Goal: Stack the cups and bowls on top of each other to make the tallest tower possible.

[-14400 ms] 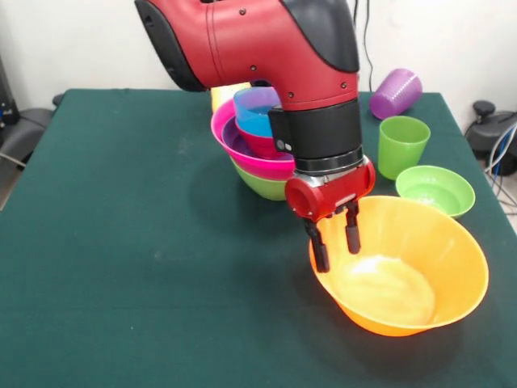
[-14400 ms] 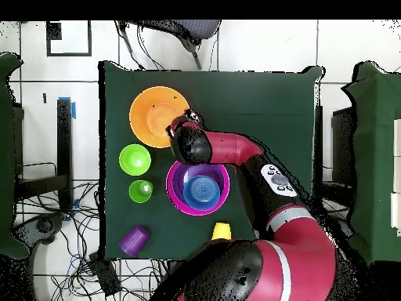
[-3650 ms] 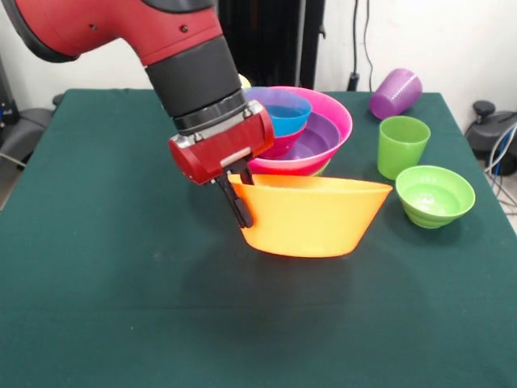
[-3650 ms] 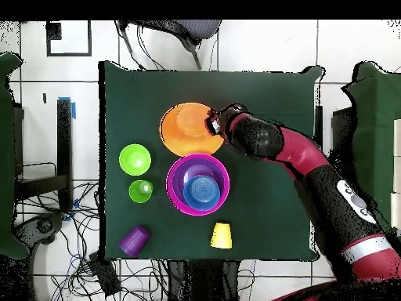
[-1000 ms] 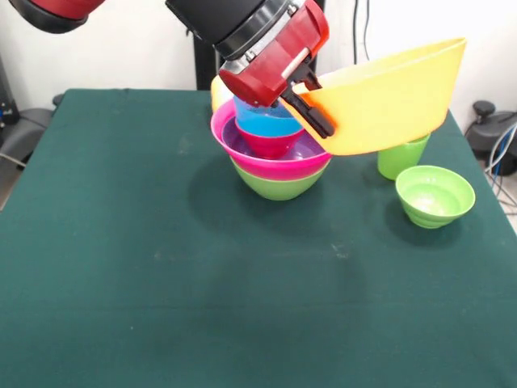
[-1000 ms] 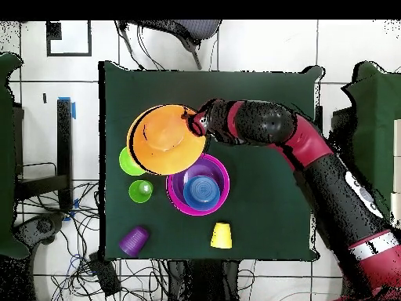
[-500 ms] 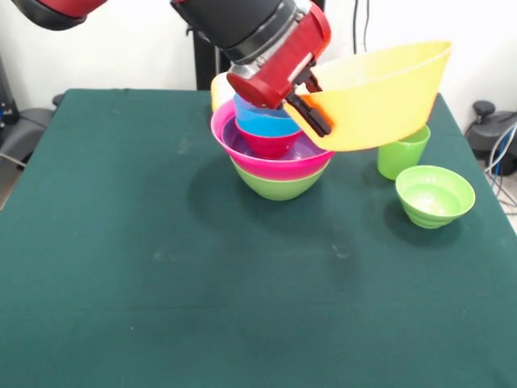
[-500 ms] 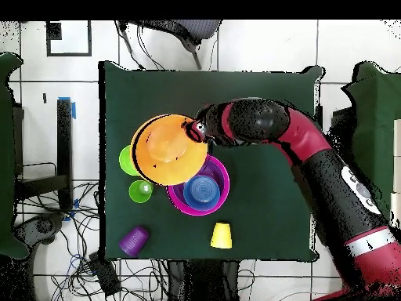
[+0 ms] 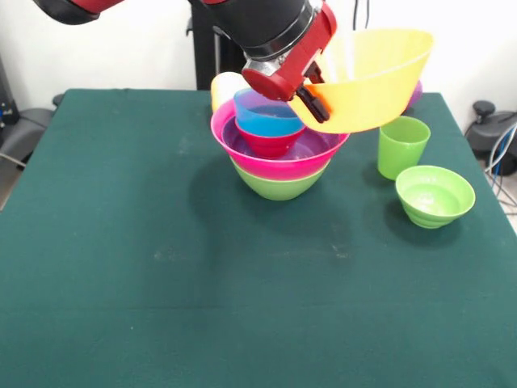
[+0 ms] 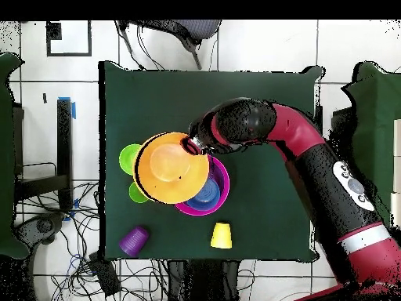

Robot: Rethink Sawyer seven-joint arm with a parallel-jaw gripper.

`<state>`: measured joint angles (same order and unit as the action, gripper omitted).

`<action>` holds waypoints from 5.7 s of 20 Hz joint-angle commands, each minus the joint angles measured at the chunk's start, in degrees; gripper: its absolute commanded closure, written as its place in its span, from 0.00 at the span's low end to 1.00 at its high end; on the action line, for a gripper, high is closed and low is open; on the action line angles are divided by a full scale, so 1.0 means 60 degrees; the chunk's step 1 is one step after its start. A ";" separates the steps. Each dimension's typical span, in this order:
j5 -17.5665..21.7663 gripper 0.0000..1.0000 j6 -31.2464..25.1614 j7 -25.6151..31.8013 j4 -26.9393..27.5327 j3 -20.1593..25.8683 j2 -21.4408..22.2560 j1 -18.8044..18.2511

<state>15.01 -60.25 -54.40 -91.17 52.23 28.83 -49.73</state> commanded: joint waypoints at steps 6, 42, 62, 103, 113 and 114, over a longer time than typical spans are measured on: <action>0.0772 1.00 -0.0876 0.0821 0.0478 -0.0593 -0.0080 0.0173; 0.2281 1.00 -0.2850 0.1559 0.0939 -0.0807 0.0003 0.0342; 0.2806 1.00 -0.3857 0.2149 0.0712 -0.0593 0.0120 0.0038; 0.2431 1.00 -0.3244 0.1089 -0.0602 -0.0007 0.0490 -0.0424; 0.1903 1.00 -0.1965 0.0317 -0.1242 0.0214 0.0530 -0.0450; 0.2048 1.00 -0.1784 0.0318 -0.1253 0.0140 0.0443 -0.0413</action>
<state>26.91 -76.63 -54.40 -94.41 52.48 32.47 -53.52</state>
